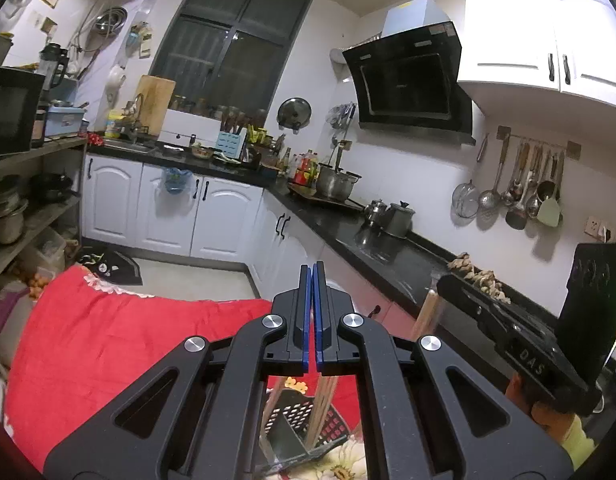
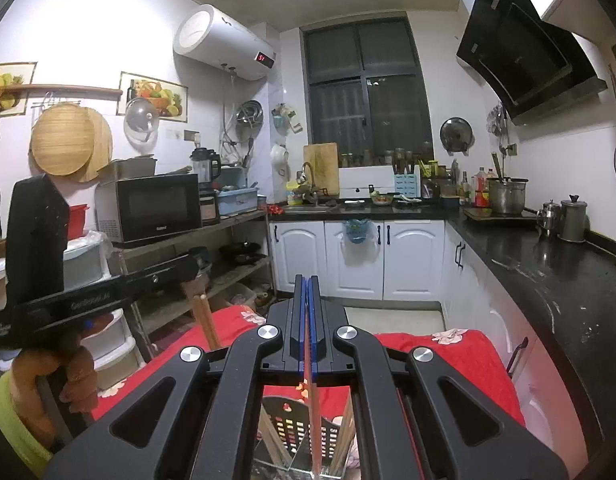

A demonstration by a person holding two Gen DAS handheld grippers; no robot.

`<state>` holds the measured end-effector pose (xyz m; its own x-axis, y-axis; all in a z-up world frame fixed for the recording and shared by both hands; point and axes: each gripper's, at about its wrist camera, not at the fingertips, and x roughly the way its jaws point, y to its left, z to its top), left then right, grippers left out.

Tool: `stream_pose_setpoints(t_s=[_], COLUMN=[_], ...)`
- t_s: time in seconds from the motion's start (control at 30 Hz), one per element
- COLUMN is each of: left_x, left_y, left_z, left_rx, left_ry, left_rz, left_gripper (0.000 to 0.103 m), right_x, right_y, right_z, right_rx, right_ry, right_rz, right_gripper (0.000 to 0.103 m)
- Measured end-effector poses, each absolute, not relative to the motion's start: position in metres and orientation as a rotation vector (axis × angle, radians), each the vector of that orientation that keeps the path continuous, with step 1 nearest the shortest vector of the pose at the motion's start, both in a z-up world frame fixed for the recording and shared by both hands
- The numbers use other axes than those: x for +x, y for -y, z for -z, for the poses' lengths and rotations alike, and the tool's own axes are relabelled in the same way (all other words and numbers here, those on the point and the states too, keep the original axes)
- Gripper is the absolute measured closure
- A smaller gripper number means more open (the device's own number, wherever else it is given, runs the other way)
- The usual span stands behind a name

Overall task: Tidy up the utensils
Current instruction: 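Lower both chopsticks into the caddy slots and open both tools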

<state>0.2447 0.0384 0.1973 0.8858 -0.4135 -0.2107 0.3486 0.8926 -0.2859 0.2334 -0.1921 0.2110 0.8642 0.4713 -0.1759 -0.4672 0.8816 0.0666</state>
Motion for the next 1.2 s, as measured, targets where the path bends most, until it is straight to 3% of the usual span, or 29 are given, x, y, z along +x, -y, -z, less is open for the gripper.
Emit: stream_pose_setpoints(t_s=[1.2], left_x=[0.260], left_y=[-0.028], left_z=[-0.097], left_rx=[-0.207], left_ry=[-0.419], left_rz=[0.348], left_gripper=[0.103], right_x=[0.265], right_y=[0.198], right_z=[-0.126], right_rx=[0.120], right_ry=[-0.278], right_rz=[-0.439], right_gripper=[0.101])
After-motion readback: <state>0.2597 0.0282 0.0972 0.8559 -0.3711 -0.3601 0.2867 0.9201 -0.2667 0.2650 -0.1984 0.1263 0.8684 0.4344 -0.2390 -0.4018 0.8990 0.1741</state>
